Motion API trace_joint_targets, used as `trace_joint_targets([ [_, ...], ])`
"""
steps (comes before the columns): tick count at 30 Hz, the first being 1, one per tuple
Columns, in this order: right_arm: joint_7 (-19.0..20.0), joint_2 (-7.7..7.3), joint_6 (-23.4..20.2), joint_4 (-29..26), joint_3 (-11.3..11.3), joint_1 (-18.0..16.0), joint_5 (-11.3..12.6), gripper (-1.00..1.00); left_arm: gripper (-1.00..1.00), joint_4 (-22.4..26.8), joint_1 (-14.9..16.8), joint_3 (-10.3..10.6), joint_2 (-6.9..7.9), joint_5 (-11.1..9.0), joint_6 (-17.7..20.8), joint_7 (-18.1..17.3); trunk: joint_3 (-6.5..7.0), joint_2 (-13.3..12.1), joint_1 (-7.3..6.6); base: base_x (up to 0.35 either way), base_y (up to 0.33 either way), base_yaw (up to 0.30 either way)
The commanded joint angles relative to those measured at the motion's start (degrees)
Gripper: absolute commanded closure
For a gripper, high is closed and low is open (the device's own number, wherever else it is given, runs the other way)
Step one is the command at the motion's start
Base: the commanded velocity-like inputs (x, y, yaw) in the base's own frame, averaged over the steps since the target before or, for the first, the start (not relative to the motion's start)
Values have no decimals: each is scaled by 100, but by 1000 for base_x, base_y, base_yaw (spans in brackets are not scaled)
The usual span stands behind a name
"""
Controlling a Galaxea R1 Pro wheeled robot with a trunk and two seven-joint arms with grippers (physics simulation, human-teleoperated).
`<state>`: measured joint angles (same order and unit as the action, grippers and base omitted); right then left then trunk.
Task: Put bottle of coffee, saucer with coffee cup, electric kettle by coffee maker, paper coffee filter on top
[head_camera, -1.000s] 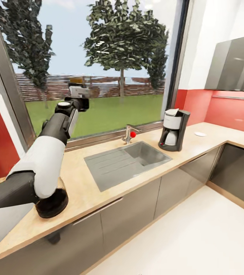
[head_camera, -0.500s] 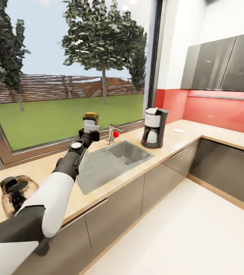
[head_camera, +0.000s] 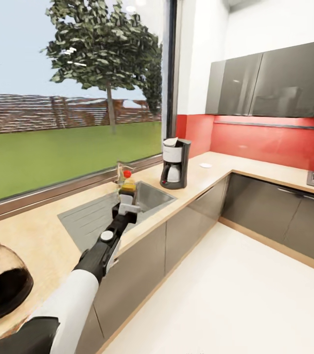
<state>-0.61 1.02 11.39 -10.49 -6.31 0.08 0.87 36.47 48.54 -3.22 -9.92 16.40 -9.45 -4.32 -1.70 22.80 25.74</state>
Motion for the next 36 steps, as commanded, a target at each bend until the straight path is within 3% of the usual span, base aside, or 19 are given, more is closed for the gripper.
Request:
trace_joint_targets([
  [1,0,4,12,-11,-31,1,9,-100,100,5,-121,-30,-8,47,-145,-42,-10,12,4,0,0,-297],
  [5,0,4,11,-13,-36,1,9,-100,100,41,-465,-26,-8,47,-377,-39,-10,12,4,0,0,-297],
  [10,0,-2,12,-15,-37,1,9,-100,100,84,-723,-16,-8,-119,-467,-44,-10,12,4,0,0,-179],
  [16,0,-5,37,-14,-11,1,1,-100,100,288,-777,351,-8,-170,-509,-21,-10,12,4,0,0,-14],
  [20,3,2,44,-15,-6,1,-1,-100,100,389,-870,491,-8,-200,-504,-17,-10,12,4,2,0,0],
  [36,0,13,39,-9,-46,1,27,-100,100,422,-943,537,-8,-232,-516,-17,-10,12,4,192,-125,0],
])
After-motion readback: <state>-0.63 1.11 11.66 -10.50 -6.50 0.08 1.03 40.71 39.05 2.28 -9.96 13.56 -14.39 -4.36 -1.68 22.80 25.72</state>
